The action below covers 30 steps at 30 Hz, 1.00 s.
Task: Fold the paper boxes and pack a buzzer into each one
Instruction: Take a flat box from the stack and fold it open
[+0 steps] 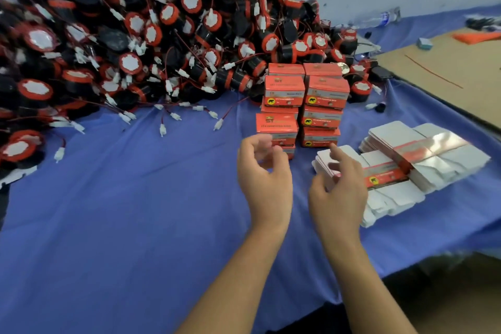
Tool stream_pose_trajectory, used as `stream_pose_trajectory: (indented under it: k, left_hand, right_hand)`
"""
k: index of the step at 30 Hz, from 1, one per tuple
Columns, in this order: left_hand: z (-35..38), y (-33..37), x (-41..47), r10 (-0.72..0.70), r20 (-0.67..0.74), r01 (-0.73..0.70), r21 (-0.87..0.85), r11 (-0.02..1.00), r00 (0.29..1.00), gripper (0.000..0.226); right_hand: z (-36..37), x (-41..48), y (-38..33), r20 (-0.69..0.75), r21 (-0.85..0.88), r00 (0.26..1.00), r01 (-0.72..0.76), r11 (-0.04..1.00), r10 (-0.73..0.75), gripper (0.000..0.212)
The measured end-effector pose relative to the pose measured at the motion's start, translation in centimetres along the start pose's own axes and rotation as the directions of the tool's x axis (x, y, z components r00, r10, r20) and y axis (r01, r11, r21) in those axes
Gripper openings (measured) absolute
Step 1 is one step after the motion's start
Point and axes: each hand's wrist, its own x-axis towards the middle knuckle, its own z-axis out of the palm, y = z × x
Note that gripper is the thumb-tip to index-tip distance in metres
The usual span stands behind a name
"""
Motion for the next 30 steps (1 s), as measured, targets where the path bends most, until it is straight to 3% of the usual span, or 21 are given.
stream_pose_trajectory:
  k: [3,7,10,16,21,25,30]
  left_hand:
    - [2.2,0.4,-3.7,-0.100,0.328,0.084,0.063,0.994,0.939,0.017]
    - [4.6,-1.1,-6.8,-0.247,0.482,0.153,0.225,0.962,0.840,0.026]
    - [5.3,-2.3,-7.7,-0.344,0.480,0.196,0.332,0.923,0.807,0.035]
    - [5.5,-3.0,-8.1,-0.386,0.426,0.290,0.274,0.917,0.818,0.034]
    - [5.0,-1.9,-8.4,-0.398,0.426,0.396,0.098,0.913,0.813,0.033]
    - [2.0,0.1,-7.8,-0.368,0.447,0.477,-0.159,0.864,0.815,0.040]
    - [-5.5,1.8,-6.6,-0.289,0.402,0.387,-0.189,0.903,0.869,0.048]
  right_hand:
    - [-4.0,-1.0,2.0,-0.202,-0.098,0.973,-0.133,0.986,0.111,0.043]
    - [-7.1,-1.2,4.7,-0.096,-0.322,0.953,-0.302,0.897,0.287,0.047]
    - [-7.9,-1.2,5.4,-0.051,-0.327,0.957,-0.286,0.901,0.286,0.045]
    - [-8.9,-0.4,6.1,-0.027,-0.302,0.966,-0.254,0.919,0.258,0.036]
    - [-9.4,-0.4,4.4,-0.068,-0.226,0.979,-0.204,0.952,0.194,0.030]
    - [-9.4,-2.0,1.3,-0.056,-0.145,0.991,-0.127,0.981,0.120,0.028]
    - [-8.6,-4.8,-2.4,0.098,-0.119,0.995,0.045,0.992,-0.033,0.027]
